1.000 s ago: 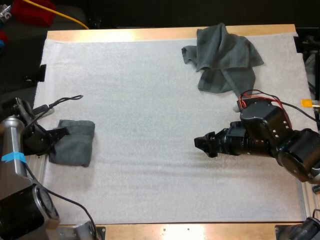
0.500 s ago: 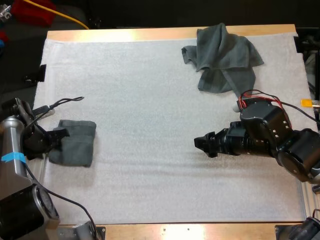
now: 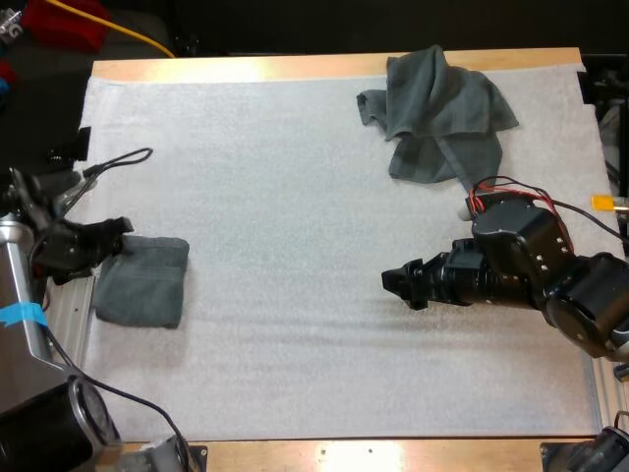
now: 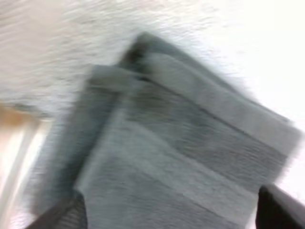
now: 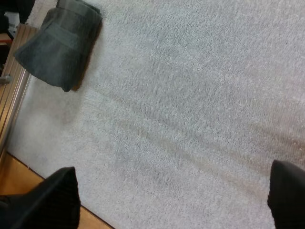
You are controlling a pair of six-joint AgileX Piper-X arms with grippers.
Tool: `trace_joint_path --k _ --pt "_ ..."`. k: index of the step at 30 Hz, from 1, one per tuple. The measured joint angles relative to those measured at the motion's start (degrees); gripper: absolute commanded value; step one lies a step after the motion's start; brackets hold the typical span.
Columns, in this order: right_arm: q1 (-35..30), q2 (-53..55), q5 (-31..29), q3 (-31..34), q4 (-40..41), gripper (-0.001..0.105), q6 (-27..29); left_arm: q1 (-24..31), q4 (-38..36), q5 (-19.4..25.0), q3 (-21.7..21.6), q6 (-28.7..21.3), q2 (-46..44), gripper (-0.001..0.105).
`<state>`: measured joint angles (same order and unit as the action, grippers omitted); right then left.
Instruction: Pick towel from pile, fold and stack
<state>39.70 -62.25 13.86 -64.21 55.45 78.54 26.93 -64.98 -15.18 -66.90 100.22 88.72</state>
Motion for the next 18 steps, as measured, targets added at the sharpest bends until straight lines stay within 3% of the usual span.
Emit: trace_joint_path --k 4,11,18 --pt "0.0 0.0 0.0 0.0 0.0 0.078 0.0 -4.7 1.1 1.2 0.0 -2.0 0.0 0.069" --pt "0.0 0.0 0.0 0.0 0.0 0.078 0.0 -12.4 5.8 13.2 0.0 -5.4 0.0 0.069" --pt "0.0 0.0 0.0 0.0 -0.1 0.078 0.0 -13.0 10.2 15.4 0.0 -5.9 0.8 0.069"
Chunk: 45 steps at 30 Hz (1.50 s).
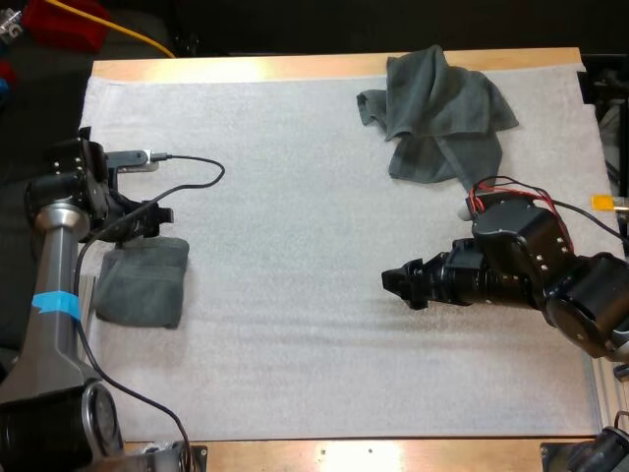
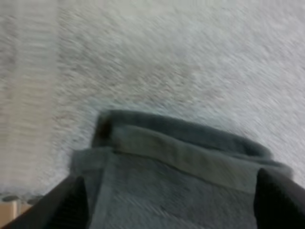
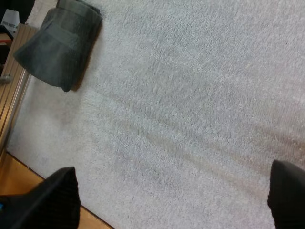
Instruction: Pick towel from pile, fold and stack
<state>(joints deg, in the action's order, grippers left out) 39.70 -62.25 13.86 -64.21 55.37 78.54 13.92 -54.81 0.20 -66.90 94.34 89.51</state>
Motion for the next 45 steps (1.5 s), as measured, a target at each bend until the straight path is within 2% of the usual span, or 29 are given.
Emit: trace_joint_path --k 10,21,39,45 --pt "0.0 0.0 1.3 0.0 -6.7 0.078 -1.9 0.1 1.1 0.7 0.0 0.0 7.0 0.069" --pt "0.0 0.0 2.2 0.0 -8.5 0.078 -2.6 0.1 2.3 0.7 -0.1 0.0 12.6 0.069" --pt "0.0 0.0 2.6 0.0 -8.5 0.078 -2.6 0.1 2.3 0.7 -0.2 0.0 13.0 0.069" --pt "0.0 0.0 2.6 0.0 -8.5 0.078 -2.6 0.1 -2.9 -0.2 -4.9 0.0 12.8 0.069"
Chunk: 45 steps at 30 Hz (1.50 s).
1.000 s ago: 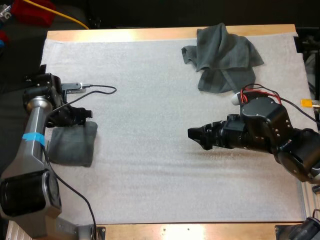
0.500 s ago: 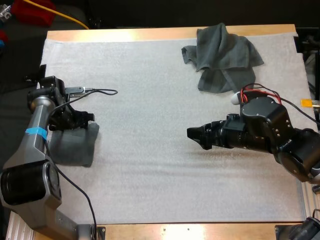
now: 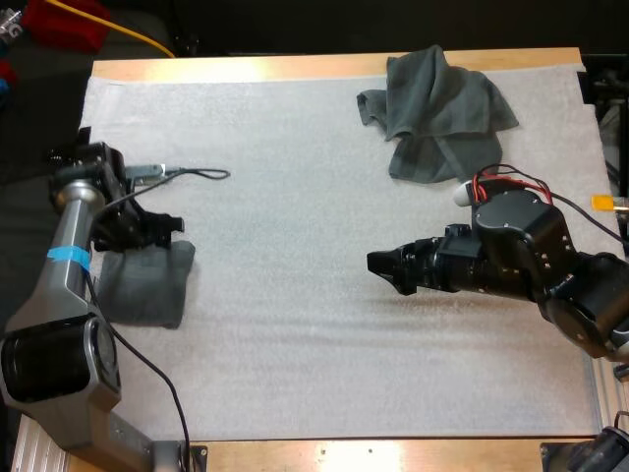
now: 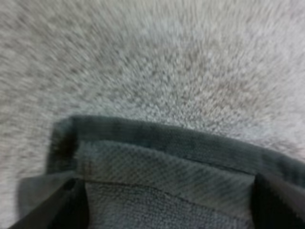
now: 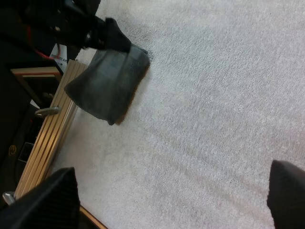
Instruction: Pick towel from pile, fold and stack
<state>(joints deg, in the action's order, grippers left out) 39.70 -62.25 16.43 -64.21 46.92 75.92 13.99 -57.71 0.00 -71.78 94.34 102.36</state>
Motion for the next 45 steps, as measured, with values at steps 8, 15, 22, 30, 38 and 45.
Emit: trace_joint_path --k 8,15,22,30,38,45 --pt "0.0 0.0 0.0 0.0 0.0 0.078 0.0 0.0 -8.7 0.0 -3.0 0.0 -6.0 0.069" --pt "0.0 0.0 0.0 0.0 0.0 0.078 0.0 0.0 -17.5 4.0 -2.3 0.0 -7.0 0.069" --pt "0.0 0.0 0.0 0.0 0.0 0.078 0.0 0.0 -18.3 4.9 4.1 0.0 -7.0 0.069" --pt "0.0 0.0 0.0 0.0 0.0 0.078 0.0 0.0 -14.9 4.9 10.4 0.0 -6.9 0.069" --pt "0.0 0.0 0.0 0.0 0.0 0.078 0.0 0.0 -11.4 4.9 12.1 0.0 -6.9 0.069" --pt "0.0 0.0 0.0 0.0 0.0 0.078 0.0 0.0 -11.0 0.8 12.1 0.0 -6.9 0.069"
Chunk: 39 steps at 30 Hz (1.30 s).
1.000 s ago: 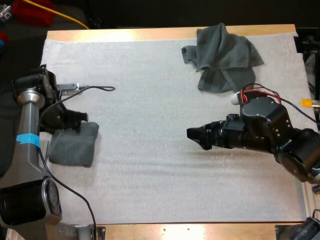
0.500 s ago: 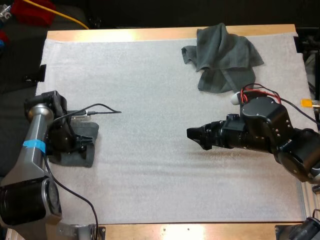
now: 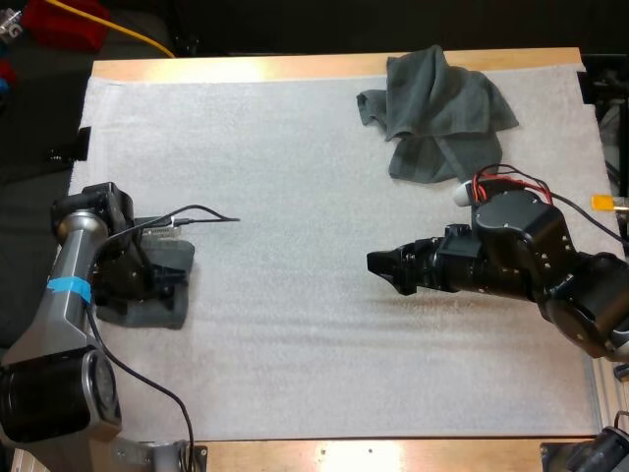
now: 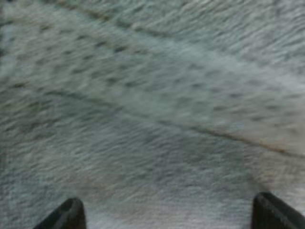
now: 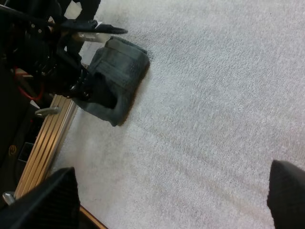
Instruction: Pick towel from pile, fold and stack
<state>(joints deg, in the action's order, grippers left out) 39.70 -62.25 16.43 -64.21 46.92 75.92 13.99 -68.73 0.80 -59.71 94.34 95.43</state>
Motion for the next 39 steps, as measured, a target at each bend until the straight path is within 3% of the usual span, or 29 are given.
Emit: trace_joint_path --k 6,12,19,26,31,39 --pt "0.0 0.0 0.0 0.0 0.0 0.078 0.0 0.0 -0.1 -2.1 0.0 0.0 -0.5 0.069" --pt "0.0 0.0 0.0 0.0 0.0 0.078 0.0 0.0 0.3 -2.4 -1.5 0.0 -7.2 0.069" --pt "0.0 0.0 -0.5 0.0 0.0 0.078 2.3 -0.2 0.6 -10.3 -3.5 0.4 -15.0 0.069" --pt "-0.3 0.0 -11.1 0.0 1.4 0.078 5.2 -3.6 0.4 -10.5 -3.5 0.8 -20.5 0.069" --pt "-5.8 0.0 -12.5 0.0 4.7 0.078 6.6 -5.5 0.4 -10.6 -3.5 0.8 -23.5 0.069" --pt "-19.7 0.7 -13.0 0.0 9.8 0.078 14.0 -5.5 -0.5 -10.6 -3.5 1.3 -27.1 0.069"
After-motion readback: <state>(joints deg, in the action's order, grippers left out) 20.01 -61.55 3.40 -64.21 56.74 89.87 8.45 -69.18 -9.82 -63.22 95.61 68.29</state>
